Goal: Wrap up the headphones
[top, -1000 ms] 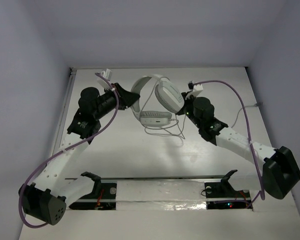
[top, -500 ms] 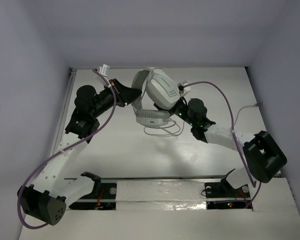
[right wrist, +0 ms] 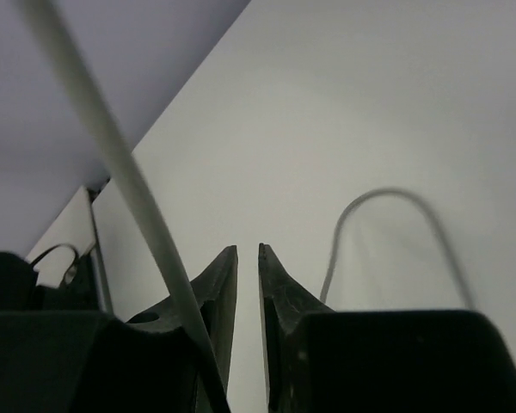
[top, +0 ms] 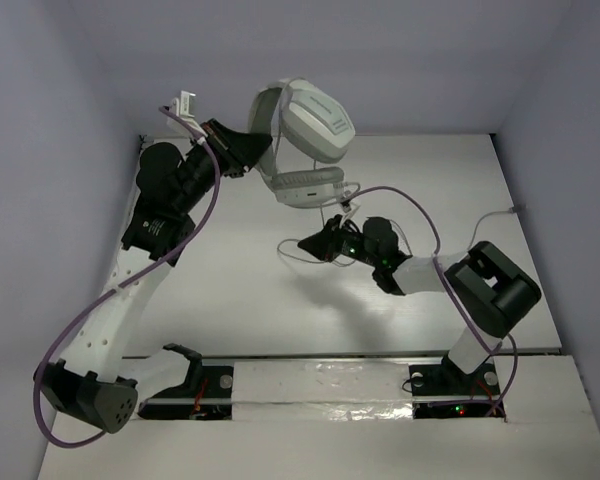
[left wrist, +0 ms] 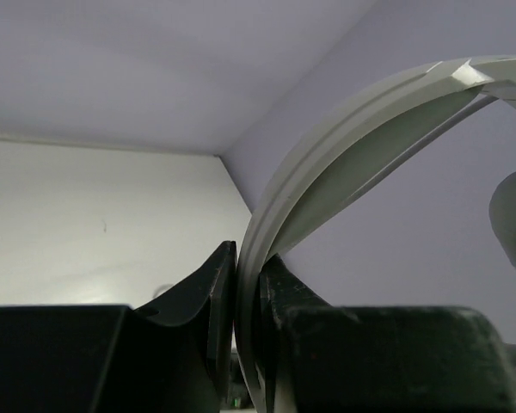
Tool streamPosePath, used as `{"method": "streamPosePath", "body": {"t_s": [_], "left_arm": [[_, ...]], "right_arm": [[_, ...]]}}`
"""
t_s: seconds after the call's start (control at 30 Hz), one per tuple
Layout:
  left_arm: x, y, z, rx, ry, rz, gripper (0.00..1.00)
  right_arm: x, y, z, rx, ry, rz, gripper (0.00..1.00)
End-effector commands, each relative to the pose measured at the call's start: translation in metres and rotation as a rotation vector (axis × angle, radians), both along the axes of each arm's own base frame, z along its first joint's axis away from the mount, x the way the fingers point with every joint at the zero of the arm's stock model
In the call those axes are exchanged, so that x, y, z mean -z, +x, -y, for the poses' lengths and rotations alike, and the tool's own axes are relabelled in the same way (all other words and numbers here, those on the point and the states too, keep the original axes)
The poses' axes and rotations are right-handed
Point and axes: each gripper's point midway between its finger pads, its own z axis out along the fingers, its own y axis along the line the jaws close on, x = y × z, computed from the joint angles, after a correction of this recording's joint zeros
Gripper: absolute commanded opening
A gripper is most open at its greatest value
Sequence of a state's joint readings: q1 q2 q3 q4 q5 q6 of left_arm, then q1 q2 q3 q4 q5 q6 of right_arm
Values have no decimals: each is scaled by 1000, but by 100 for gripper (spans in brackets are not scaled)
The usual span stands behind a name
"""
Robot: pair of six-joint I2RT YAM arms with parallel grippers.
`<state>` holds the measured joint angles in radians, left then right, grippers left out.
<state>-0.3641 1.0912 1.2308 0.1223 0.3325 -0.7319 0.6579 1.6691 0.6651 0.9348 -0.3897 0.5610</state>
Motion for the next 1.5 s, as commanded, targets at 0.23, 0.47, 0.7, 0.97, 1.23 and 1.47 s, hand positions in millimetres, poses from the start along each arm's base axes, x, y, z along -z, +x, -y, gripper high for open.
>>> {"method": "streamPosePath", "body": {"t_s": [0.23, 0.47, 0.7, 0.97, 1.23, 1.47], "left_arm": [[-67, 51, -49, -324, -122, 122, 0], [-40, 80, -74, -510, -109, 79, 0], [-6, 94, -96, -698, -7, 37, 0], [55, 101, -113, -858, 170, -36, 0], [103, 90, -96, -854, 366, -94, 0], [137, 67, -48, -690, 530, -92, 0]], "right_arm": [[-29, -94, -63, -317, 113, 35, 17], [-45, -147, -86, -449, 123, 32, 14], [-73, -192, -85, -514, 137, 26, 24], [-103, -225, -74, -585, 96, 9, 12], [-168, -187, -42, -343, -140, 122, 0], [-204, -113, -2, 41, -423, 270, 0]]}}
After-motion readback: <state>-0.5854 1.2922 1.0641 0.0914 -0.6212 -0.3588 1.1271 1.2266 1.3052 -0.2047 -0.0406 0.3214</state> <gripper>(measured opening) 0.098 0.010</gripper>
